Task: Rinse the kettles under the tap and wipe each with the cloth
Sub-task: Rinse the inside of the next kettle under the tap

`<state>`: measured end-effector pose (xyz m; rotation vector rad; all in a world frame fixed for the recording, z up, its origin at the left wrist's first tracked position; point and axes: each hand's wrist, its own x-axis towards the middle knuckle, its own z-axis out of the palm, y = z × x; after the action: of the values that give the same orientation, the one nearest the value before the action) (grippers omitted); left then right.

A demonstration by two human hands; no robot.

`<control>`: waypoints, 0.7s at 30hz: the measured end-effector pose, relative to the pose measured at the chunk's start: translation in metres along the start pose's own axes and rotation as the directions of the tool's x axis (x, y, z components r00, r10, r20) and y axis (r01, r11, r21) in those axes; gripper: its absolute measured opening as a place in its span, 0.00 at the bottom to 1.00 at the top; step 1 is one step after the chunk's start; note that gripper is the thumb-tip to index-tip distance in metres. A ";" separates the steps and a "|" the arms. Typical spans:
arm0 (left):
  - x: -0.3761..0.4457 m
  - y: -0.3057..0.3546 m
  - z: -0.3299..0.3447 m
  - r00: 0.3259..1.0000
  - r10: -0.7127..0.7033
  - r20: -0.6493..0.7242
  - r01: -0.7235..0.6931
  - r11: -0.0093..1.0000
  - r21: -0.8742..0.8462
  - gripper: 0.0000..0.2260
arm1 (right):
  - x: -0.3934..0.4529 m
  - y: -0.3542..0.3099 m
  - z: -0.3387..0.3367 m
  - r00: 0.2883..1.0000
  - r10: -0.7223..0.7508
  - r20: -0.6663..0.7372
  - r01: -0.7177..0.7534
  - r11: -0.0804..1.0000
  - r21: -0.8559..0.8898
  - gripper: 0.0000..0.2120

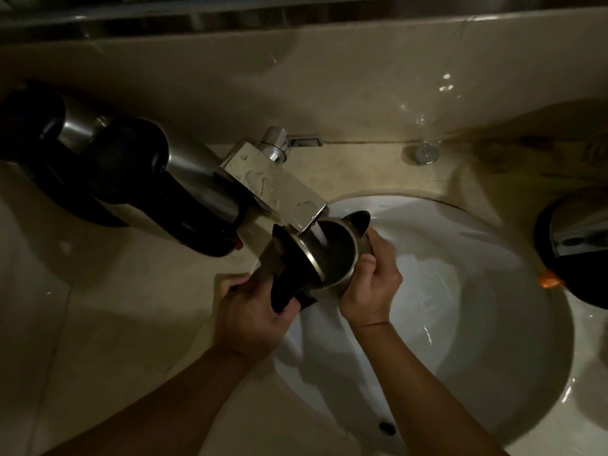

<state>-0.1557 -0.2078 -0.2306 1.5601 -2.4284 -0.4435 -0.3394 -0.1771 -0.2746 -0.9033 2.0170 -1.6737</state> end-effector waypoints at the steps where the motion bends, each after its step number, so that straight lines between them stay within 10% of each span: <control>1: 0.000 0.000 0.000 1.000 0.000 0.004 0.000 1.000 0.005 0.08 | -0.001 0.001 0.000 1.000 0.009 -0.006 -0.009 1.000 0.007 0.36; 21: 0.000 0.006 -0.003 0.998 -0.021 -0.054 0.020 1.000 -0.006 0.06 | 0.016 -0.011 -0.004 0.985 -0.011 0.170 0.024 0.997 -0.075 0.18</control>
<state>-0.1599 -0.2055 -0.2251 1.5751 -2.3708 -0.4062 -0.3513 -0.1862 -0.2613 -1.0556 1.9744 -1.4828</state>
